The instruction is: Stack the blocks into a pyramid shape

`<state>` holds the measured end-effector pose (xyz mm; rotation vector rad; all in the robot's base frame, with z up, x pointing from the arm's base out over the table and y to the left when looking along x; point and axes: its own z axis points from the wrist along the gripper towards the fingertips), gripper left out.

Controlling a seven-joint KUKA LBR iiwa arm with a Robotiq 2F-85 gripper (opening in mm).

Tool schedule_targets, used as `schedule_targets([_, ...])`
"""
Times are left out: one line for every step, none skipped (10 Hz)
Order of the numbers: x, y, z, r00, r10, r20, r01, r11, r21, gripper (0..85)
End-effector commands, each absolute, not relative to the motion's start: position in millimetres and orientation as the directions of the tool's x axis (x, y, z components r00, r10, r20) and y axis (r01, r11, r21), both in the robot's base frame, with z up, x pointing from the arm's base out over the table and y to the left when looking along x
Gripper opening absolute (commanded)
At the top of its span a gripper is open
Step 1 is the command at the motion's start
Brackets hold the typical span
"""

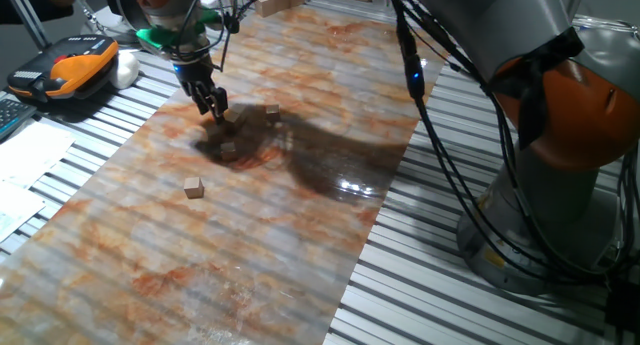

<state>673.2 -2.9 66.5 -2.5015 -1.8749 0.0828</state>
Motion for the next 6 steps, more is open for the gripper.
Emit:
schedule_targets([673.2, -2.6, 67.1, 0.287, 0.957, -0.043, 0.956, -0.289, -0.053, 68.0])
schedule_targets([672.3, -2.7, 67.9, 0.284, 0.958, -0.044, 0.957, -0.286, -0.050, 68.0])
schedule_targets([671.7, -2.7, 68.3, 0.287, 0.957, -0.039, 0.957, -0.288, -0.044, 68.0])
schedule_targets([671.1, -3.2, 68.4, 0.288, 0.957, -0.033, 0.956, -0.289, -0.038, 51.0])
schedule_targets([670.7, -3.8, 68.4, 0.297, 0.954, -0.033, 0.954, -0.298, -0.038, 51.0])
schedule_targets([670.5, -4.3, 68.4, 0.322, 0.946, -0.033, 0.946, -0.323, -0.040, 51.0])
